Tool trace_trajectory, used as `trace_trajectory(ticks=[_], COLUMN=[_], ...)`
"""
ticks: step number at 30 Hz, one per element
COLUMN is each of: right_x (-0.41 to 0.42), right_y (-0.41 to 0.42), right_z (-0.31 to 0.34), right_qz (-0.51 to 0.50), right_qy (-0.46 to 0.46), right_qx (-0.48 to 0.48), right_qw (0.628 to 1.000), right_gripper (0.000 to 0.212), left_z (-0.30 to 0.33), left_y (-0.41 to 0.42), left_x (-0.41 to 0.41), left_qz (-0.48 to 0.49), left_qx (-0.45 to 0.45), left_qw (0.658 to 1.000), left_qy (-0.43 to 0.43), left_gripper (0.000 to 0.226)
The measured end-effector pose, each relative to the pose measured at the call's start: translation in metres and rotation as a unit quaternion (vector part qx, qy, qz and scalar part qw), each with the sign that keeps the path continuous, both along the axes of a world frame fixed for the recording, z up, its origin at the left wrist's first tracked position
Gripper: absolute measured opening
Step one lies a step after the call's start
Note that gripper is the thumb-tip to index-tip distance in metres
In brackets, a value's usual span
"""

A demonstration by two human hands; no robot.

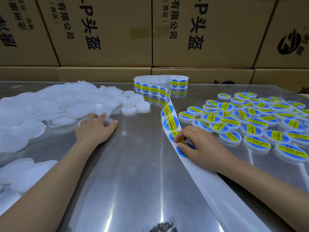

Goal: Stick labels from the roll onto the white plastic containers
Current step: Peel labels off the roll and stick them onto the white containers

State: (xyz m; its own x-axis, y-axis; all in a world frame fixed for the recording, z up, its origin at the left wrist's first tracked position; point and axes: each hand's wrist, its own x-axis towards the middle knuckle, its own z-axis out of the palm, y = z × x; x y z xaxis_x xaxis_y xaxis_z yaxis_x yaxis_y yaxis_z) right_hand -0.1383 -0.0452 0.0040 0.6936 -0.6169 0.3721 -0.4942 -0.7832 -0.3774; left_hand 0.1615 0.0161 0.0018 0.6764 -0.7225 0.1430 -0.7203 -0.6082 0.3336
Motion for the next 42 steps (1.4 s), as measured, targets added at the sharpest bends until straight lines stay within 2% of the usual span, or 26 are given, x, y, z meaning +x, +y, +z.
trace_trajectory(ticks=[4,8,10,12,15,19,27,29,32,34,36,38,42], right_x=[0.0,0.0,-0.001,-0.004,-0.012,-0.015,-0.009,-0.008,-0.007,-0.007,-0.007,-0.006,-0.005], right_y=[0.0,-0.004,-0.007,-0.011,-0.017,-0.018,-0.016,-0.015,-0.015,-0.014,-0.014,-0.014,-0.013], right_z=[-0.001,0.0,0.001,0.005,0.011,0.013,0.006,0.005,0.003,0.002,0.001,0.001,-0.001], right_qz=[-0.001,0.005,0.004,0.018,0.052,0.051,0.027,0.023,0.016,0.011,0.006,0.004,0.008], right_qy=[-0.001,-0.008,-0.024,-0.047,-0.016,0.033,0.055,0.059,0.055,0.054,0.052,0.049,0.037], right_qx=[-0.002,0.028,0.078,0.167,0.245,0.209,0.113,0.098,0.084,0.073,0.065,0.058,0.049], right_qw=[1.0,1.0,0.997,0.985,0.968,0.976,0.992,0.993,0.995,0.996,0.996,0.997,0.998], right_gripper=[0.009,0.008,0.012,0.018,0.036,0.046,0.058,0.057,0.055,0.054,0.054,0.053,0.05], left_z=[-0.001,0.001,0.003,0.004,0.005,0.006,0.011,0.017,0.03,0.039,0.043,0.042,0.038], left_y=[-0.004,-0.01,-0.011,-0.011,-0.01,-0.01,-0.007,-0.007,-0.004,0.001,0.005,0.005,0.003], left_x=[-0.009,-0.031,-0.039,-0.043,-0.047,-0.046,-0.046,-0.049,-0.058,-0.064,-0.066,-0.066,-0.07], left_qz=[-0.109,-0.222,-0.264,-0.294,-0.311,-0.329,-0.359,-0.361,-0.364,-0.353,-0.329,-0.293,-0.221], left_qx=[-0.049,-0.083,-0.097,-0.122,-0.148,-0.159,-0.144,-0.145,-0.175,-0.196,-0.161,-0.105,-0.077], left_qw=[0.993,0.971,0.959,0.948,0.939,0.931,0.922,0.921,0.899,0.847,0.787,0.77,0.761], left_qy=[0.015,0.018,0.013,0.006,-0.004,-0.008,-0.014,0.026,0.172,0.345,0.497,0.557,0.605], left_gripper=[0.045,0.03,0.023,0.017,0.013,0.012,0.019,0.025,0.024,0.016,0.009,0.02,0.014])
